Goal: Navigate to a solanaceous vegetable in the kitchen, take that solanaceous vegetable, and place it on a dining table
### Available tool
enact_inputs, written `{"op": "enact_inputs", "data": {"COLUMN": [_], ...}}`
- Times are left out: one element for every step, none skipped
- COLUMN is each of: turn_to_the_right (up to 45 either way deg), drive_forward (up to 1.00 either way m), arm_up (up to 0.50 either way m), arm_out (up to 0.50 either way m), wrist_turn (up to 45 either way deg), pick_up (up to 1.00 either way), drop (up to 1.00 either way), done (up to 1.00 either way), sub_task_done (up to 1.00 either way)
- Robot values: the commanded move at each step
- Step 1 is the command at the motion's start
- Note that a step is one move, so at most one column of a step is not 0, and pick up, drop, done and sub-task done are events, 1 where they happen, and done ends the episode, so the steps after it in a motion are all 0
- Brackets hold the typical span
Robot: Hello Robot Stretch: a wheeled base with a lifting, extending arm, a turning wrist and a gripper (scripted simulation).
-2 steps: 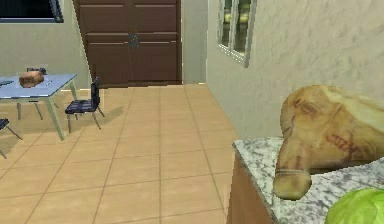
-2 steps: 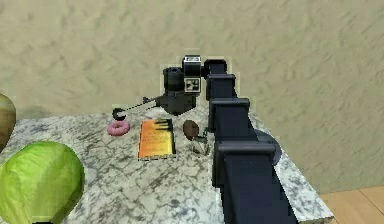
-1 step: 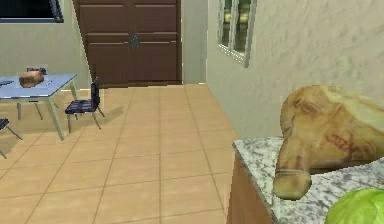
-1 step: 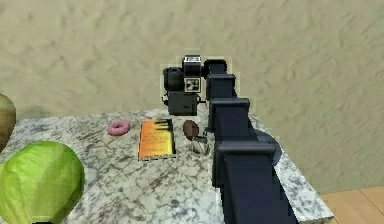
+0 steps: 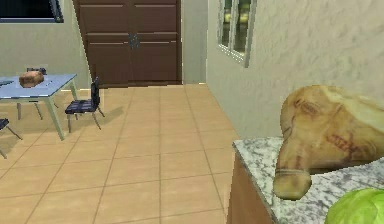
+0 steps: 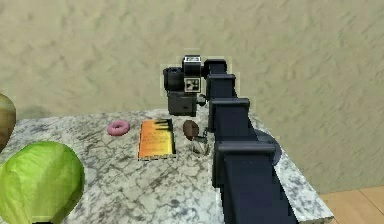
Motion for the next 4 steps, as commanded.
{"op": "enact_inputs", "data": {"turn_to_the_right": [0.0,0.0,0.0,0.0], "drive_forward": [0.00,0.00,0.00,0.00], "arm_up": [-0.12,0.00,0.10,0.02], "arm_out": [0.00,0.00,0.00,0.00], "wrist_turn": [0.0,0.0,0.0,0.0], "pick_up": [0.00,1.00,0.00,0.00], "drop": [0.00,0.00,0.00,0.00], "done": [0.00,0.00,0.00,0.00], "sub_task_done": [0.00,0.00,0.00,0.00]}}
